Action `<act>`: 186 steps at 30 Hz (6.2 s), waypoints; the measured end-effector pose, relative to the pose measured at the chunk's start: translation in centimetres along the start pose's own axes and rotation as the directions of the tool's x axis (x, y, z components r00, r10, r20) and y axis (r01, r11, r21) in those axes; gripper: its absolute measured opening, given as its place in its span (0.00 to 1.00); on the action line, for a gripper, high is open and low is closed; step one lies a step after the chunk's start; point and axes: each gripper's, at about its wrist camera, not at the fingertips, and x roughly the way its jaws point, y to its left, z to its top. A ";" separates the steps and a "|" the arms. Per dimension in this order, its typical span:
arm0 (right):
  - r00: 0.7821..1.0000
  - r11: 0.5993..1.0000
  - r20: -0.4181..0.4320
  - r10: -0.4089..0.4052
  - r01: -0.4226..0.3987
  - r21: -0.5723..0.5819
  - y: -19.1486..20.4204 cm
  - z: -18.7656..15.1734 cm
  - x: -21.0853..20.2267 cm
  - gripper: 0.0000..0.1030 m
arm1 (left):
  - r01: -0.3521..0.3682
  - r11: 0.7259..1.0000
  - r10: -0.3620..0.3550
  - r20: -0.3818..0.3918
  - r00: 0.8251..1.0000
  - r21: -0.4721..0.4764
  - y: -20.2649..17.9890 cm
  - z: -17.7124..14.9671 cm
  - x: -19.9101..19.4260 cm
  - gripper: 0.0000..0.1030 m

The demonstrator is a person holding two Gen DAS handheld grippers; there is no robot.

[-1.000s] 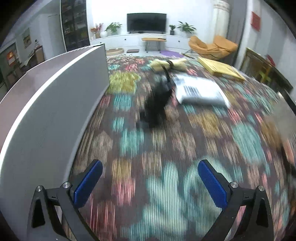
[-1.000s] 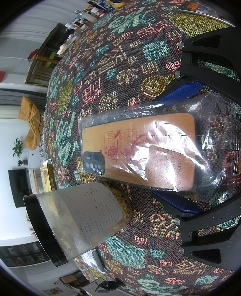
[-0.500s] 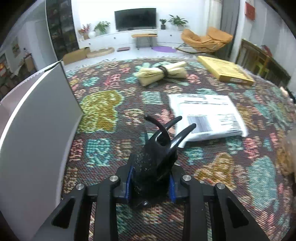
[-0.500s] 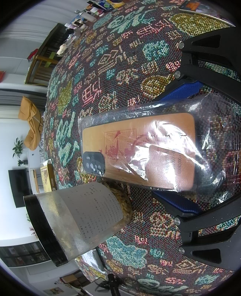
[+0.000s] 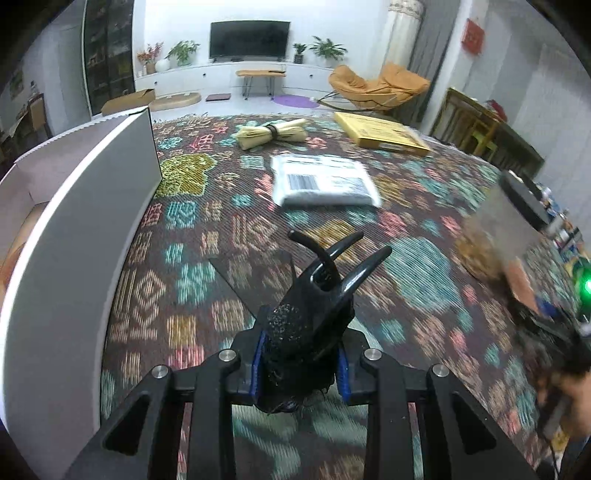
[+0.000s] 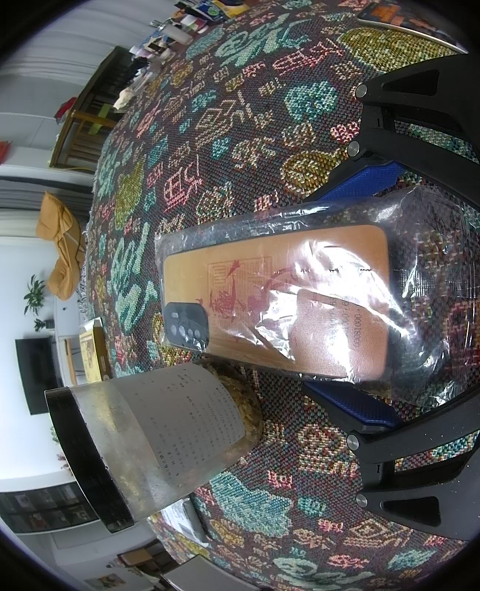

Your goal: Organize soft objects

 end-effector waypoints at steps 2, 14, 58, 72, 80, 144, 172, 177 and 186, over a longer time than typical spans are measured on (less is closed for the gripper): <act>1.000 1.000 -0.014 0.001 -0.001 0.001 0.0 0.1 0.2 0.88 | 0.021 1.000 -0.021 0.007 1.000 0.009 -0.7 -0.9 -1.6 0.29; 0.996 0.973 0.010 0.087 -0.087 0.215 -3.8 0.6 -3.0 0.75 | 0.096 0.995 -0.097 0.059 0.994 0.015 -1.3 -3.5 -9.2 0.29; 0.997 0.985 0.025 0.068 -0.063 -0.163 18.0 -3.5 -7.5 0.84 | -0.065 0.994 0.077 0.132 0.988 -0.093 8.6 -8.5 -20.2 0.99; 1.000 1.000 0.015 0.007 -0.007 -0.019 11.7 -4.8 -4.6 0.85 | -0.070 0.991 0.074 -0.028 0.997 0.115 -2.4 -8.9 -3.6 0.99; 1.000 1.000 0.013 0.008 -0.008 -0.017 11.5 -4.7 -4.4 0.86 | -0.094 0.987 0.105 -0.077 0.991 0.128 -2.1 -9.1 0.2 1.00; 1.000 1.000 0.013 0.011 -0.011 -0.015 11.4 -4.8 -4.4 0.88 | -0.135 0.987 0.115 -0.190 0.975 -0.092 0.6 18.3 19.5 1.00; 1.000 1.000 0.013 0.012 -0.011 -0.016 11.5 -4.8 -4.3 0.89 | -0.252 0.904 0.282 -0.038 0.959 0.346 2.8 23.2 22.9 0.99; 1.000 1.000 0.013 0.012 -0.012 -0.015 11.5 -4.8 -4.3 0.89 | -0.167 0.941 0.196 -0.072 0.978 0.293 3.5 24.3 24.0 0.63; 1.000 1.000 0.013 0.013 -0.013 -0.016 11.4 -4.8 -4.3 0.89 | -0.097 0.961 0.148 -0.182 0.972 0.260 4.1 17.0 17.7 0.30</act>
